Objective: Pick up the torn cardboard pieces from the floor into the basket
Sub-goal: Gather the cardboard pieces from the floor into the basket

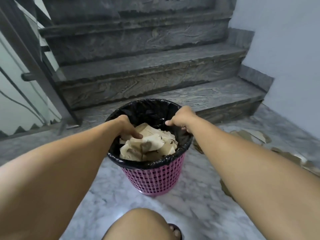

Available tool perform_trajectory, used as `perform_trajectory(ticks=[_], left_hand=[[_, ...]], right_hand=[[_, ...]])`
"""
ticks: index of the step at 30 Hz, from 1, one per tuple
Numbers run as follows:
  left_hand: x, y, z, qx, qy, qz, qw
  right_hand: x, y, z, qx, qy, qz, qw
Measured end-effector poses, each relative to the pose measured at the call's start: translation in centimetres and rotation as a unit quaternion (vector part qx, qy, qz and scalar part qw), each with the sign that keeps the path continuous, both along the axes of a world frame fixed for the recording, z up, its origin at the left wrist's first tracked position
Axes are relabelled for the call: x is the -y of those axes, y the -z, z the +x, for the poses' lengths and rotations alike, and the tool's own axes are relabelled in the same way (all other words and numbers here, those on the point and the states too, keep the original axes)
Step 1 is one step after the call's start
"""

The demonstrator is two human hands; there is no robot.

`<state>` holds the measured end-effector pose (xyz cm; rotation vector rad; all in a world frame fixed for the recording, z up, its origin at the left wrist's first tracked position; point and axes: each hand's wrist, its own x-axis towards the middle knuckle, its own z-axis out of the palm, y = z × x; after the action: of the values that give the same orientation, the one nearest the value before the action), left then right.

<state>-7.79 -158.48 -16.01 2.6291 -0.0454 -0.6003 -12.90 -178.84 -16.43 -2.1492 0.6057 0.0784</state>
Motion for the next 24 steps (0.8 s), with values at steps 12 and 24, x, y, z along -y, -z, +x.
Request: perform_trajectory(ticks=[12,24], left_hand=[[14.9,-5.2,-4.6,0.081,0.145,-0.115,0.98],[30.8,2.9,-7.2,-0.042,0.272,-0.039,0.961]], right_hand=[[16.0,-2.7,-10.5,0.015,0.108,0.082,0.991],[31.3,5.4,-20.9,-0.101,0.225,0.079,0.966]])
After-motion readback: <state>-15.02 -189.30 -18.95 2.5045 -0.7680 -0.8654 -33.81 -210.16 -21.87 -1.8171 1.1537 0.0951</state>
